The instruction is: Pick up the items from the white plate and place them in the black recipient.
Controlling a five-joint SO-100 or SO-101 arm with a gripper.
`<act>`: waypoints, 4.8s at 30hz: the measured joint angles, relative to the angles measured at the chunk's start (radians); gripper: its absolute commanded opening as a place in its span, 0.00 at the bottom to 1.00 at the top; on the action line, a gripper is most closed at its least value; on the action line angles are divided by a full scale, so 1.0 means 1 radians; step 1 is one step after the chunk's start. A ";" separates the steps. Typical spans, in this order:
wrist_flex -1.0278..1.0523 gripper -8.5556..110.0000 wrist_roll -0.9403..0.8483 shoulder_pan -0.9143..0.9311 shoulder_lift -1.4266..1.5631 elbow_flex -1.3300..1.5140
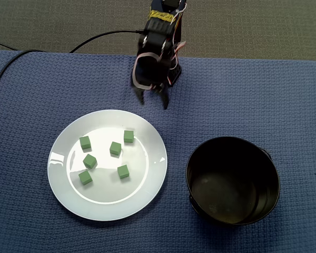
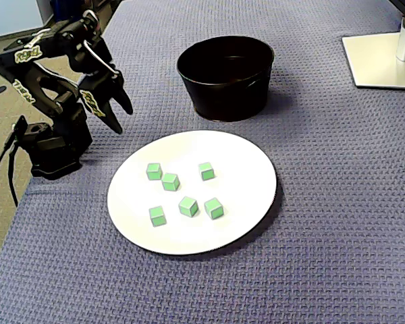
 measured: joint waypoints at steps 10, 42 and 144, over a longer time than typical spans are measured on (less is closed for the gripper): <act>-0.224 0.26 -0.233 0.150 -0.373 -0.078; -0.451 0.14 -0.212 0.147 -0.756 -0.160; 0.026 0.33 -0.120 0.147 -1.022 -0.799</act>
